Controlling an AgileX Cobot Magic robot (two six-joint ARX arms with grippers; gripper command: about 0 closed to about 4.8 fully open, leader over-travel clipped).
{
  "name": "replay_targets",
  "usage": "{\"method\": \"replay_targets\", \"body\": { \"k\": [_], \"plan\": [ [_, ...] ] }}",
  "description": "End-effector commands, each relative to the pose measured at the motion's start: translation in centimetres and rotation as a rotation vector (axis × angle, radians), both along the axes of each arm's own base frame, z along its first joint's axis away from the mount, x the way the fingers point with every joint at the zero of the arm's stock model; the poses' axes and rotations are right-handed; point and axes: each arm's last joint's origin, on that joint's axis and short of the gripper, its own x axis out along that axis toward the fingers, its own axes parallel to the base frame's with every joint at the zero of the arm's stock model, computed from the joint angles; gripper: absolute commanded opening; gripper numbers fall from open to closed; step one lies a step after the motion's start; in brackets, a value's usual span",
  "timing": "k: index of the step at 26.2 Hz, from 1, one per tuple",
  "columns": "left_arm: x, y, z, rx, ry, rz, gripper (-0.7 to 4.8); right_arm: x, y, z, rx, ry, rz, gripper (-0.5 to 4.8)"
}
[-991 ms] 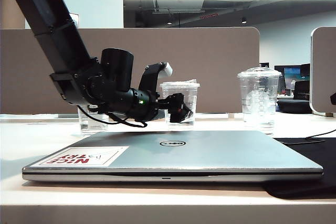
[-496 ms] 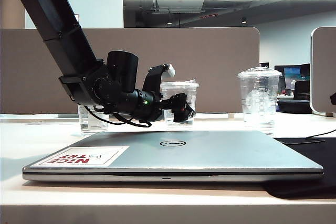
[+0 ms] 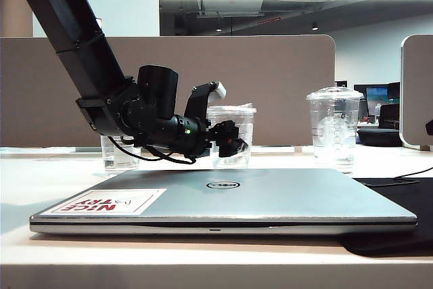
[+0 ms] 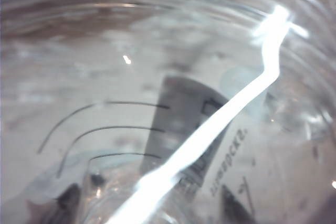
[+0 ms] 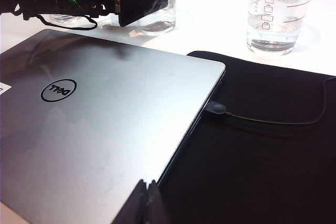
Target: Pick up the coffee cup on the middle and place it on the left side of the laptop.
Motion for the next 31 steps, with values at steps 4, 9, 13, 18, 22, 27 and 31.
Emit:
{"method": "replay_targets", "body": {
  "k": [4,9,13,18,22,27,31],
  "plan": [
    [0.0,0.0,1.2,-0.018,-0.035,-0.010,3.28,0.0,0.0,0.0,0.004,-0.011,0.003,-0.05],
    [-0.3,0.1,3.6,-0.046,-0.075,-0.065,3.42,0.0,0.0,0.0,0.004,-0.011,0.003,-0.05],
    [-0.9,0.4,6.0,-0.061,-0.082,-0.148,3.42,0.0,0.0,0.0,0.004,-0.011,0.003,-0.05],
    [-3.5,2.2,9.5,-0.062,-0.159,-0.169,3.41,0.0,0.0,0.0,0.004,-0.011,0.003,-0.05],
    [-6.1,4.1,11.1,-0.079,-0.201,-0.157,3.41,0.0,0.0,0.0,0.004,-0.012,0.002,-0.05],
    [-10.1,7.2,11.9,-0.078,-0.230,-0.084,3.41,0.0,0.0,0.0,0.004,-0.011,0.003,-0.05],
    [-14.9,11.6,11.7,-0.033,-0.253,0.057,3.41,0.0,0.0,0.0,0.003,-0.011,0.002,-0.05]
  ]
}}
